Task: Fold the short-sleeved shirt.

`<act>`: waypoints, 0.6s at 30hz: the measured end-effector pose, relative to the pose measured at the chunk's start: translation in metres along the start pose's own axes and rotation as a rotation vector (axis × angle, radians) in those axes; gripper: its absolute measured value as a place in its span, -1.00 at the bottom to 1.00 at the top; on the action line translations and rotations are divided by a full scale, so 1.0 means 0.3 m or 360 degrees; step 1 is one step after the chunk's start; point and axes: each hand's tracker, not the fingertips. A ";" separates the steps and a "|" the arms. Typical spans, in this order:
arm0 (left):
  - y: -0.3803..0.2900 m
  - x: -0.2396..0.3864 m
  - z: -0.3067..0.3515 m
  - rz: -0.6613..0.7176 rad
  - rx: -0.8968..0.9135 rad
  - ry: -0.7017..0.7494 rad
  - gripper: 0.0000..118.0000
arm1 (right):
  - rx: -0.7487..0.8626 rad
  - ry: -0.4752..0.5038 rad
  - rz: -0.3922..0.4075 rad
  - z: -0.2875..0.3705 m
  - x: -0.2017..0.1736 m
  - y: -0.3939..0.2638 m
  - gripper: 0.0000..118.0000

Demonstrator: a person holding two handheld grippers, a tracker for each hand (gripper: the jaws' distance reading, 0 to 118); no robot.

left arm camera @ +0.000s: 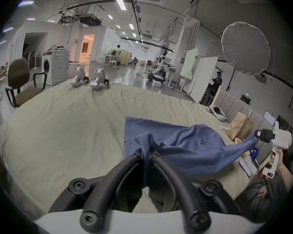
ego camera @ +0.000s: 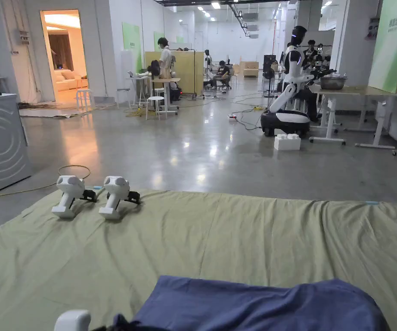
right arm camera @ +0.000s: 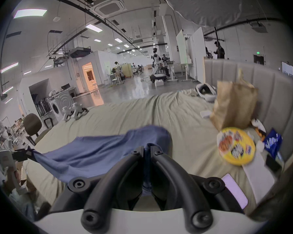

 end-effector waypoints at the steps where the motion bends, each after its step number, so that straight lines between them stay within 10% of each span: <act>1: -0.040 -0.013 0.034 0.0032 -0.0018 -0.0011 -0.88 | -0.0012 -0.0013 0.0014 0.044 0.006 -0.053 -0.86; 16: -0.374 -0.067 0.159 0.0083 -0.0306 0.0083 -0.85 | -0.0279 -0.0054 -0.0123 0.235 0.021 -0.414 -0.86; 18: -0.392 -0.072 0.142 0.0084 -0.0320 0.0106 -0.12 | -0.0308 -0.0061 -0.0136 0.211 0.013 -0.439 -0.66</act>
